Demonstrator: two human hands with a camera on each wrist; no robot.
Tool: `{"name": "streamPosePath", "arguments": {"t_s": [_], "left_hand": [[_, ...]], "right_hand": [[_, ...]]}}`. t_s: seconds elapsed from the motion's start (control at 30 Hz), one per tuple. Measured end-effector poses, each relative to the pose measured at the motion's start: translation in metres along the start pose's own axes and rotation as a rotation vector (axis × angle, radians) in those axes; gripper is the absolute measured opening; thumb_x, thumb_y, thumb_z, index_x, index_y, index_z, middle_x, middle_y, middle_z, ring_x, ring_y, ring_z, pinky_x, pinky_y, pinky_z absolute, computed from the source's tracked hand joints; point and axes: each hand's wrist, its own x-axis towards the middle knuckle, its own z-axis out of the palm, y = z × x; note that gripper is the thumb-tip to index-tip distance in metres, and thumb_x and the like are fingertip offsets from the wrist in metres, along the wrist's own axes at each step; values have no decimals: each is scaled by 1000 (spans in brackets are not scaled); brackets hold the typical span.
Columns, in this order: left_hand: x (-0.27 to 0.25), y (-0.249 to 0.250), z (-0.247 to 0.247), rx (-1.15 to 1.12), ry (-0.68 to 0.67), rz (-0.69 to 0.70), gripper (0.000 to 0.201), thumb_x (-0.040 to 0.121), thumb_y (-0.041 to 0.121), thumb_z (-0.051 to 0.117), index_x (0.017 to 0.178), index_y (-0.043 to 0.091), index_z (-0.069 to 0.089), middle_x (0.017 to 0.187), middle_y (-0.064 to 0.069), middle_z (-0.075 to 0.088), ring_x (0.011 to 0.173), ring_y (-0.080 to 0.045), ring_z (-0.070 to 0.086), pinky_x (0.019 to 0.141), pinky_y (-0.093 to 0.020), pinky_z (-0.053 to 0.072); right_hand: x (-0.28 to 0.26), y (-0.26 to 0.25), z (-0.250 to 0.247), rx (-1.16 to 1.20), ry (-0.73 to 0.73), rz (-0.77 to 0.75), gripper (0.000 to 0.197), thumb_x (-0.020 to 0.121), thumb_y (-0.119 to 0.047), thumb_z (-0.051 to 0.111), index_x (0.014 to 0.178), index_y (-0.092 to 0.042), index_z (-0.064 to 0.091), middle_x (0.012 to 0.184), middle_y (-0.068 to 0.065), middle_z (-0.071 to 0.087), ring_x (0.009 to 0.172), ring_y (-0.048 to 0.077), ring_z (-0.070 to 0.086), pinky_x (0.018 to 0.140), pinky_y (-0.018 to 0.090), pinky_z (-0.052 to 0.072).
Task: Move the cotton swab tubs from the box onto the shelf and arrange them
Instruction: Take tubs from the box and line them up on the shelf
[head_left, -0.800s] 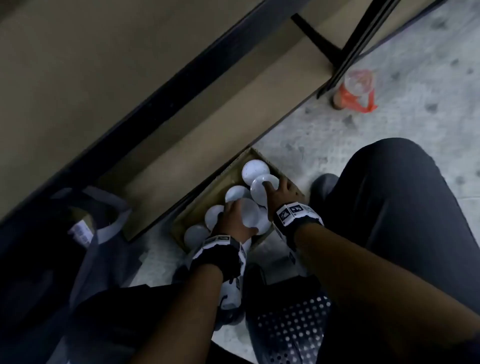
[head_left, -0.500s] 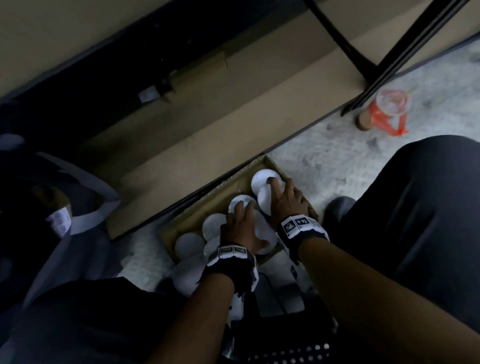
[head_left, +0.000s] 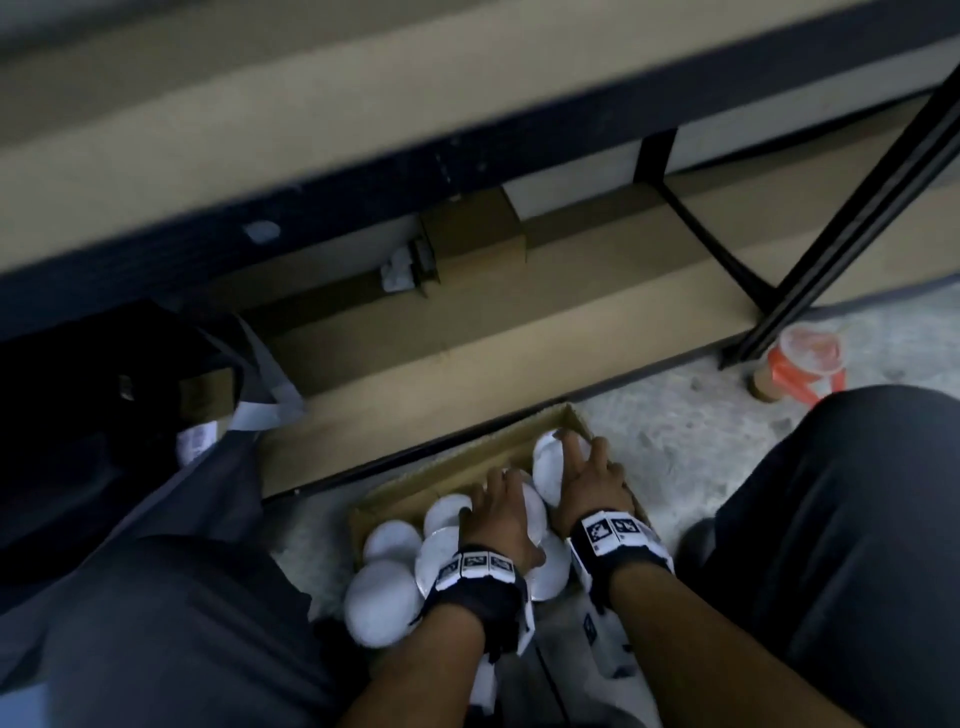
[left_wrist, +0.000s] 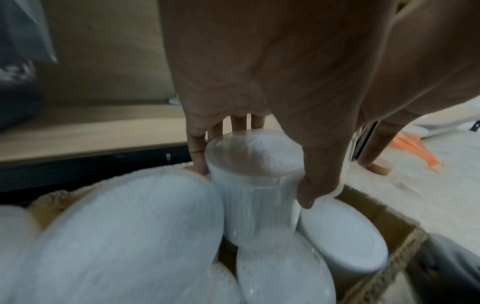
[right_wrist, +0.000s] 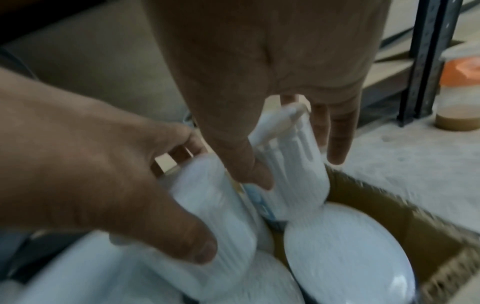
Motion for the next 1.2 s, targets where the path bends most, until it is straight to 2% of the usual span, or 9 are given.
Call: {"name": "streamPosePath", "arguments": {"t_s": [0.1,0.2,0.3,0.4,0.6,0.8,0.97,1.1,1.2], "left_hand": [[-14,7,-15,-8,23,-20,78,63,37,79,126,22,35,125,-2,36,116,-28,44,89,-40,46],[-28,8,-29,-5,28,-15,84,68,40,76,135,19,30,138,-8,29,126,-34,37,94,-41,45],[-40,5,-41,-23,78,-1,90,66,40,77,140,18,29,143,-9,27,129,-33,39,98,-42,44],[-50,2,-54,-23,115,28,97,61,46,77,141,16,31,138,-8,32,127,-34,39,102,-43,40],[-71,-4,-92,-5,231,88,82,59,49,75,128,19,40,123,0,37,115,-28,42,93,-43,45],[-94,-1,-132,7,311,140,79,61,52,72,128,24,42,125,0,36,113,-27,41,89,-44,47],[-116,-1,-161,-17,378,221,77,67,56,70,133,29,42,129,4,36,117,-21,39,95,-38,44],[-129,-2,-182,-9,430,273,98,68,61,70,150,26,31,138,6,34,124,-19,36,105,-37,37],[-136,0,-199,-36,457,294,106,66,62,72,154,23,27,140,10,31,127,-16,31,109,-34,35]], "right_hand": [[-15,2,-17,46,7,-28,90,76,-33,67,147,-27,12,148,13,13,121,37,41,90,41,48],[-29,0,-31,100,-5,-51,98,75,-25,69,150,-26,6,149,14,8,123,39,40,96,41,47],[-38,-7,-47,120,-9,-73,103,72,-16,71,150,-27,5,149,13,5,125,38,40,99,44,46],[-45,-15,-69,141,-19,-101,96,71,-14,71,143,-33,12,146,12,8,123,37,42,95,42,48],[-55,-25,-107,204,29,-208,93,61,-12,76,131,-35,19,134,9,16,115,38,51,87,36,54],[-73,-30,-142,239,89,-268,96,60,-18,80,132,-36,21,128,6,22,113,35,52,91,39,53],[-88,-31,-167,223,127,-309,99,61,-24,84,138,-37,22,132,6,25,114,35,53,93,43,52],[-100,-25,-189,222,173,-391,92,61,-33,82,136,-40,29,129,2,32,109,27,54,91,36,50],[-111,-20,-210,196,245,-454,92,59,-44,81,137,-42,33,130,1,40,110,23,52,88,33,50]]}}
